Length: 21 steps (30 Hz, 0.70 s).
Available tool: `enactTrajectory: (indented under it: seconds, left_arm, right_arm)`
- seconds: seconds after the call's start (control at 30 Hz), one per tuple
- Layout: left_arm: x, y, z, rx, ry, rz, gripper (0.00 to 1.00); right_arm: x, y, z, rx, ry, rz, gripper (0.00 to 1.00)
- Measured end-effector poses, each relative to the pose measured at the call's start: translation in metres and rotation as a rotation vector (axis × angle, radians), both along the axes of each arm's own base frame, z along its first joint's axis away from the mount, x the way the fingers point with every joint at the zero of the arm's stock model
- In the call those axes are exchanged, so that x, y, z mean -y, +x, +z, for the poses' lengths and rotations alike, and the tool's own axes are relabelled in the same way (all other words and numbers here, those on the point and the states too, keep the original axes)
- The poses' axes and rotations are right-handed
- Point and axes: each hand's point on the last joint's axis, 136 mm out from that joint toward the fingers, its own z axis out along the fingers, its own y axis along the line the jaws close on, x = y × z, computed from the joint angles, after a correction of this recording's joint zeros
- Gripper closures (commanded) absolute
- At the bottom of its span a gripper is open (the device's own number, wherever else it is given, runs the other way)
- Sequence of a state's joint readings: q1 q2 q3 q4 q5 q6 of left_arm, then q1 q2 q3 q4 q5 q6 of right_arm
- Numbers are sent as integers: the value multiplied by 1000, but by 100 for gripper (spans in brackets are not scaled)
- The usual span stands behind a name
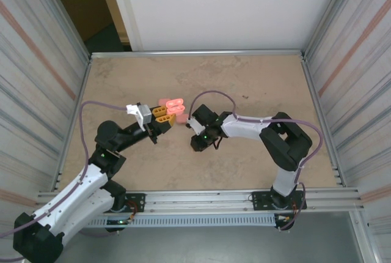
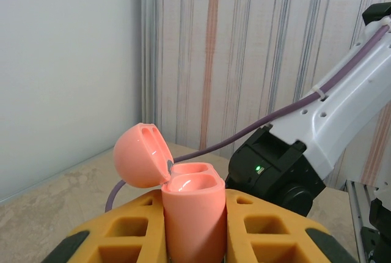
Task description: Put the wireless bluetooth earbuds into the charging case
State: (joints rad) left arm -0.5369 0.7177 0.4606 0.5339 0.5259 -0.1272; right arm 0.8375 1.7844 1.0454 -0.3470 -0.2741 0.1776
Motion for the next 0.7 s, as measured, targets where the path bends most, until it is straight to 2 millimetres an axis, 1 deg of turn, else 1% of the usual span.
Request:
enactTrajectory:
  seconds: [0.13, 0.33, 0.53, 0.7]
  left_arm:
    - [0, 1, -3, -7, 3, 4, 100]
    - [1, 6, -13, -34, 17, 16, 100]
    - [3, 15, -26, -65, 32, 30, 100]
    - [5, 20, -31, -77, 35, 37, 100]
  right_arm:
    - [3, 4, 17, 65, 24, -5, 84]
    - [8, 12, 53, 188, 74, -11, 84]
    - [15, 18, 95, 319, 130, -21, 84]
    - [21, 22, 138, 447, 192, -30, 84]
